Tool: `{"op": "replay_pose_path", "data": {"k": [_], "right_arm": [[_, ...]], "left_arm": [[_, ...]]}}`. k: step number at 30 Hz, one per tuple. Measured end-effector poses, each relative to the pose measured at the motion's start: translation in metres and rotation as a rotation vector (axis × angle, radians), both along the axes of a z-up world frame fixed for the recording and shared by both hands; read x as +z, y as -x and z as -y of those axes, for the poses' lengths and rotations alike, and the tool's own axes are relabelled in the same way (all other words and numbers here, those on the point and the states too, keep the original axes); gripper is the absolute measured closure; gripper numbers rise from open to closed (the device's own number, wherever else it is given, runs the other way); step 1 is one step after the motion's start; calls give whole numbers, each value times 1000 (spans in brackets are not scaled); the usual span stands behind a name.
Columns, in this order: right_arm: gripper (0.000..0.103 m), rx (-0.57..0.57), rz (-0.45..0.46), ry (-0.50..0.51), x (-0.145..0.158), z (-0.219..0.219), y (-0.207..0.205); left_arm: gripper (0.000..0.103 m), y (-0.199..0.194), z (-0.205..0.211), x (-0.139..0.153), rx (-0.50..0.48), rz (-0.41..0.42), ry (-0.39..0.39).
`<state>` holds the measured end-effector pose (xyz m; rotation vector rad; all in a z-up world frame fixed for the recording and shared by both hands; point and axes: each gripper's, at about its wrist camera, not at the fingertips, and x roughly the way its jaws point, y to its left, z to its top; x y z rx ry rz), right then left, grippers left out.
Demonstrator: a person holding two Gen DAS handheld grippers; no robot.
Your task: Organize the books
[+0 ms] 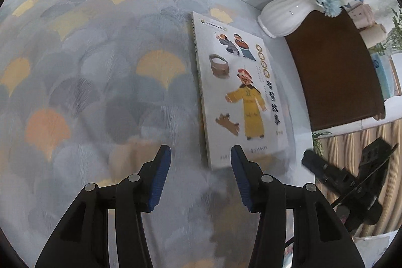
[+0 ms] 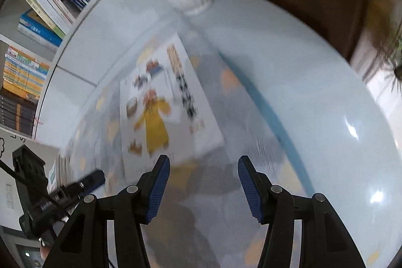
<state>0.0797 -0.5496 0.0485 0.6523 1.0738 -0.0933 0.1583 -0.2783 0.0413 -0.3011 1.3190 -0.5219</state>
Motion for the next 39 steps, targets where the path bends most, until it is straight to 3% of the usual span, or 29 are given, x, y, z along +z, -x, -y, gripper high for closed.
{"op": "replay_pose_path", "data": {"k": [8, 15, 18, 23, 25, 28, 33, 39], "right_arm": [[49, 50, 14, 7, -18, 8, -57], [49, 72, 56, 67, -29, 6, -64], [63, 97, 65, 84, -30, 2, -70], [64, 146, 64, 106, -31, -11, -73], [64, 175, 64, 123, -27, -16, -70], [64, 224, 77, 111, -22, -24, -60], [62, 330, 46, 64, -23, -54, -38], [62, 413, 3, 20, -31, -92, -2]], "left_arm": [[56, -22, 21, -14, -34, 9, 2], [56, -32, 21, -19, -39, -24, 121], [56, -34, 23, -20, -41, -31, 149], [59, -31, 24, -20, -53, -25, 180], [66, -23, 21, -14, -80, -6, 169], [68, -5, 9, -1, -92, 10, 189], [68, 41, -26, 7, -29, -15, 188], [68, 99, -72, -4, 81, -72, 201]]}}
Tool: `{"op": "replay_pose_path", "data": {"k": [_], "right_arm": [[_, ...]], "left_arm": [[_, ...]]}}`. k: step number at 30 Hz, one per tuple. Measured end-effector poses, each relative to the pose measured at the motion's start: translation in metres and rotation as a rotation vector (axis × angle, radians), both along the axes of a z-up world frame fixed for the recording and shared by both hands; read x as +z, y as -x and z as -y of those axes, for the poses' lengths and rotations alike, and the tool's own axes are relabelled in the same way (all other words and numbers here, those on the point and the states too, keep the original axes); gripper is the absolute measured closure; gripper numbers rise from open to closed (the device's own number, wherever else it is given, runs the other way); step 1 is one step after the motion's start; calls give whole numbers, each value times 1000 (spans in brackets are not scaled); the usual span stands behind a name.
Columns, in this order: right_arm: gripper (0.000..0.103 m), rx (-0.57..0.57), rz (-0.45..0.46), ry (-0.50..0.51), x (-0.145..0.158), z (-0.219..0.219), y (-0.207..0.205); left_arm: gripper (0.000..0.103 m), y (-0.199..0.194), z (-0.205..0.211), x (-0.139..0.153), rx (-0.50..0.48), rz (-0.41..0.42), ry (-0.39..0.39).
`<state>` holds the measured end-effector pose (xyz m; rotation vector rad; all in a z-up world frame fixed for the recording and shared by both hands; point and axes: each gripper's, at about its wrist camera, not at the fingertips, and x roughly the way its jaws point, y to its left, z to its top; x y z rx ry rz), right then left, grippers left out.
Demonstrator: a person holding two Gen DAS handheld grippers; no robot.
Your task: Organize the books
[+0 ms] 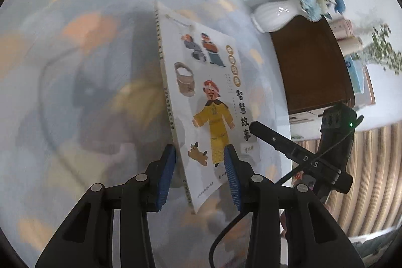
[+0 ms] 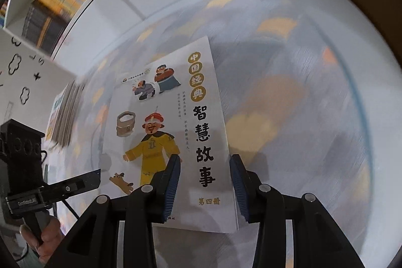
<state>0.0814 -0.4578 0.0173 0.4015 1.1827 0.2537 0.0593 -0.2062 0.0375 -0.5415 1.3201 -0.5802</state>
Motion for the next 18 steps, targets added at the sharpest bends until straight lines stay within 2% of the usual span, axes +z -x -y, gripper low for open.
{"op": "replay_pose_path", "data": {"k": [5, 8, 12, 16, 18], "right_arm": [[63, 109, -51, -20, -6, -30, 32], [63, 118, -91, -24, -10, -31, 45], [63, 110, -110, -44, -12, -24, 63], [62, 105, -75, -32, -12, -26, 71], [62, 99, -59, -29, -12, -27, 76]], "left_arm": [[68, 40, -36, -20, 77, -82, 12], [68, 60, -44, -30, 113, -115, 31], [68, 71, -42, -33, 126, -119, 51], [68, 70, -42, -39, 150, -151, 131], [68, 71, -42, -44, 167, -181, 230]]}}
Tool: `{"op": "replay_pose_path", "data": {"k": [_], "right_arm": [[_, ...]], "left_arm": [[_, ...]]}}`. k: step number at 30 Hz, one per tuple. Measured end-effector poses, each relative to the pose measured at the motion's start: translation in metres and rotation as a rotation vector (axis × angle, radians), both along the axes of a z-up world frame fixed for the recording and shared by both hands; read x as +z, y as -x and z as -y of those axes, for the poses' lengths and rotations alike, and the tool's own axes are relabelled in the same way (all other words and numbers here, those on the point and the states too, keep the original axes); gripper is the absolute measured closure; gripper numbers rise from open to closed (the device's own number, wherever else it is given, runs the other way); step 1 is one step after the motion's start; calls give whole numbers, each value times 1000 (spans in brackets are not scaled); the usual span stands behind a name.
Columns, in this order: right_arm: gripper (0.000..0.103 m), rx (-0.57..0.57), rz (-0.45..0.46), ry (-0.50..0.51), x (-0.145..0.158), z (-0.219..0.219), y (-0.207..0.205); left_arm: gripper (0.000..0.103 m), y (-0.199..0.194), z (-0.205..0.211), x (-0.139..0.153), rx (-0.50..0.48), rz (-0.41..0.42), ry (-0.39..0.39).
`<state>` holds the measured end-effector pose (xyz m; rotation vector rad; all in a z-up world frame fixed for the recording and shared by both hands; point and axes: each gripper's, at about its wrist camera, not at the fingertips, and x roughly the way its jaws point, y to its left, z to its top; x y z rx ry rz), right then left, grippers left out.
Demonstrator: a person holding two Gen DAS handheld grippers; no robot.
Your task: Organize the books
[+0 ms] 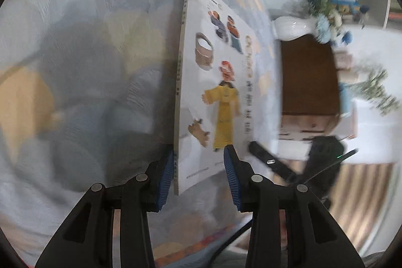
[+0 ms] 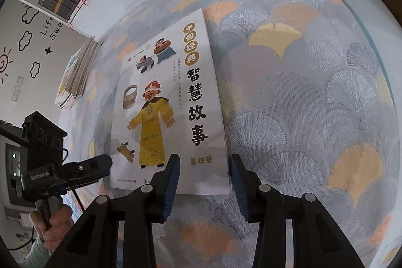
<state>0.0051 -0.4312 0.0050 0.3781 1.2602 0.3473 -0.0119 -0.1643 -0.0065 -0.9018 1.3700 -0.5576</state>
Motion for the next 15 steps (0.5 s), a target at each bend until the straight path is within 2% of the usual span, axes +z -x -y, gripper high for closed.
{"op": "replay_pose_path", "data": {"k": [2, 4, 8, 9, 11, 13, 15], "right_arm": [[62, -5, -2, -19, 0, 0, 0], [62, -18, -19, -60, -2, 7, -1], [62, -50, -70, -176, -10, 23, -5], [62, -55, -77, -194, -12, 25, -5], [62, -64, -90, -234, -15, 29, -4], [59, -70, -97, -260, -16, 32, -3], [56, -77, -103, -294, -17, 34, -3]], "left_arm": [[68, 2, 4, 0, 5, -4, 96], [68, 2, 12, 5, -17, 12, 123], [70, 0, 21, 15, -31, 43, 62], [80, -1, 22, 17, -22, 49, 36], [88, -3, 22, 17, -17, 50, -9], [92, -3, 25, 18, -21, 62, -50], [92, -4, 27, 18, -29, 64, -49]]}}
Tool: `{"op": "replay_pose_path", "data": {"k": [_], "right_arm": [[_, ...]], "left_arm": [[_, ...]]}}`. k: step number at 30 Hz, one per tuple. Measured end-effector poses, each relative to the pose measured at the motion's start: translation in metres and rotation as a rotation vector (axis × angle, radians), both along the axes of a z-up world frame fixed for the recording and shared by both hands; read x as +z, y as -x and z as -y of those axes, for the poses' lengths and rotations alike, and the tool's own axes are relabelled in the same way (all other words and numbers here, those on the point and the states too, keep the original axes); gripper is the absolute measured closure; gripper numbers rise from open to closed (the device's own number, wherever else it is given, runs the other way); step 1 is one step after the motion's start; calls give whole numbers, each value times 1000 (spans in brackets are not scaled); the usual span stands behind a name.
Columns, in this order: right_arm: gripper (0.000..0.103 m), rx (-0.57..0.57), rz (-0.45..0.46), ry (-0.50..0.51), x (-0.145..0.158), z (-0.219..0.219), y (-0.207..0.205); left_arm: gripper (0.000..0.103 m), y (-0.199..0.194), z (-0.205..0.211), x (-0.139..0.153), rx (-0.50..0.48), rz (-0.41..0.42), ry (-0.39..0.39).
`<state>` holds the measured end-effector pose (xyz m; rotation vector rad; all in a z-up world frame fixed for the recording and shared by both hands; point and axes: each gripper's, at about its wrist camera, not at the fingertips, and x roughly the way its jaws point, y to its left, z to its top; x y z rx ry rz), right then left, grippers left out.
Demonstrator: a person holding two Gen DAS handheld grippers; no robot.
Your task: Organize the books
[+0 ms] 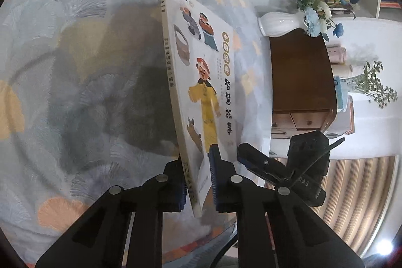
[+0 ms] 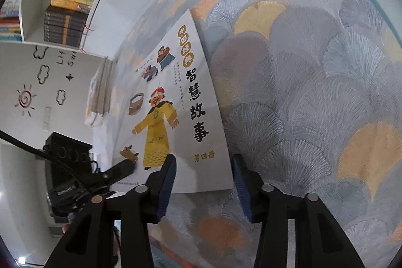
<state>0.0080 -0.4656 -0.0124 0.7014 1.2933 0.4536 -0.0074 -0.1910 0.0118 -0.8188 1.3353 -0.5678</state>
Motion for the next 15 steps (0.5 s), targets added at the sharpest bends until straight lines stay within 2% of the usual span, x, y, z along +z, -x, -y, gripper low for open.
{"op": "replay_pose_path", "data": {"k": [3, 7, 12, 15], "right_arm": [[53, -11, -12, -38, -2, 3, 0], [47, -32, -67, -134, -9, 15, -1], [33, -116, -145, -359, -28, 34, 0], [25, -118, -150, -407, -29, 34, -7]], "left_arm": [[92, -2, -2, -1, 13, -17, 88], [92, -9, -5, -4, 40, -65, 270], [92, -15, -3, 0, 50, -78, 372], [92, -17, -2, -2, 54, -93, 426]]}}
